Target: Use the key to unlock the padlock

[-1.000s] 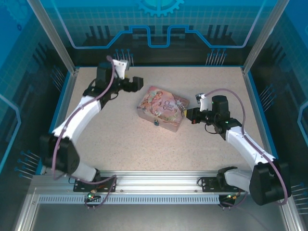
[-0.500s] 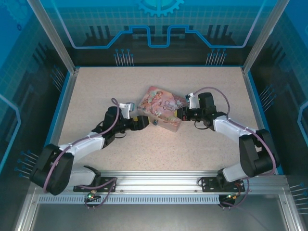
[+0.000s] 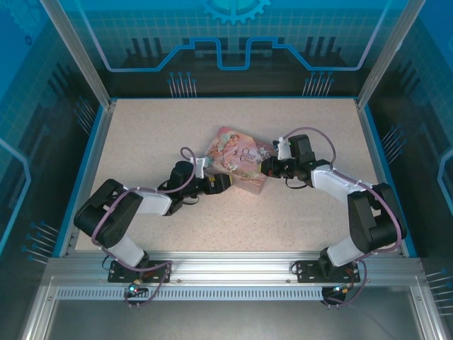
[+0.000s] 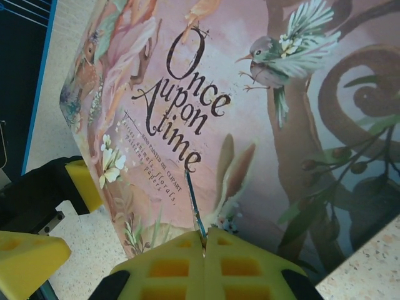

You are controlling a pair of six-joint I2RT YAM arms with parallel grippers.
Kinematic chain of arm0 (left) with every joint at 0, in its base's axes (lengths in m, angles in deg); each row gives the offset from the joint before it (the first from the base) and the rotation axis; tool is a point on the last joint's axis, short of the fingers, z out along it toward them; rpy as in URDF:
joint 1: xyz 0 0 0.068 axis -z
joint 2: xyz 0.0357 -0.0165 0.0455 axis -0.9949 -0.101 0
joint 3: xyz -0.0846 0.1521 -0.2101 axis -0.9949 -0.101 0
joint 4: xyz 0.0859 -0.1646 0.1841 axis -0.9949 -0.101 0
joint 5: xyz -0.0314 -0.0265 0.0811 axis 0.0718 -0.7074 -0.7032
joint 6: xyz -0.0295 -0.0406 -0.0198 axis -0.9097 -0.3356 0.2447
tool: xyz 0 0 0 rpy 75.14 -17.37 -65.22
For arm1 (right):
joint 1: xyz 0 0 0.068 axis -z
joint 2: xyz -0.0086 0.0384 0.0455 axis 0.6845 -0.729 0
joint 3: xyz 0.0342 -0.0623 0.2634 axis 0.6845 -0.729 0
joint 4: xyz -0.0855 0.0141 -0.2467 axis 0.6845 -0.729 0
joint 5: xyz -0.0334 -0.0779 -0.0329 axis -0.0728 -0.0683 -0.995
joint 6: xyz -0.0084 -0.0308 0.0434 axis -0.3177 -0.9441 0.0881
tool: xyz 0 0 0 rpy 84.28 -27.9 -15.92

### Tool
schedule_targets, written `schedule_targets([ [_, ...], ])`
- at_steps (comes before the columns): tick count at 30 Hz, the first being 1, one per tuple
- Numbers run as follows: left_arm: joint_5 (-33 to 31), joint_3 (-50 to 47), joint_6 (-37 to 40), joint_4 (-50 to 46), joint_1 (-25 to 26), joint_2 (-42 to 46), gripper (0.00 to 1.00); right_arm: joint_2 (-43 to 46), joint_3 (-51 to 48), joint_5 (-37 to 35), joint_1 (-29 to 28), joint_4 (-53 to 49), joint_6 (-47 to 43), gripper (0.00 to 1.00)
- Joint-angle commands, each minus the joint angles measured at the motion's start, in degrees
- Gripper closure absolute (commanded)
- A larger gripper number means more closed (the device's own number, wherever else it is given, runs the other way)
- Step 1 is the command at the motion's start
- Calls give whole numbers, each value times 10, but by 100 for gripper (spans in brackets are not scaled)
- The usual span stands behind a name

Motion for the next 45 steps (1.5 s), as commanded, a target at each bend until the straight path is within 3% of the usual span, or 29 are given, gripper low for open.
schedule_targets([
  [1,-9,11,14,58,13,-23,5,-5,14,-11,-7,-27,-12,100],
  [13,-47,-3,77,150,28,-72,5,-5,13,-18,-6,-39,-20,100],
  [25,-21,12,78,207,29,-143,7,-18,17,-15,-7,-44,-22,100],
  [45,19,34,29,231,42,-147,29,-34,17,-5,-7,-42,-24,100],
])
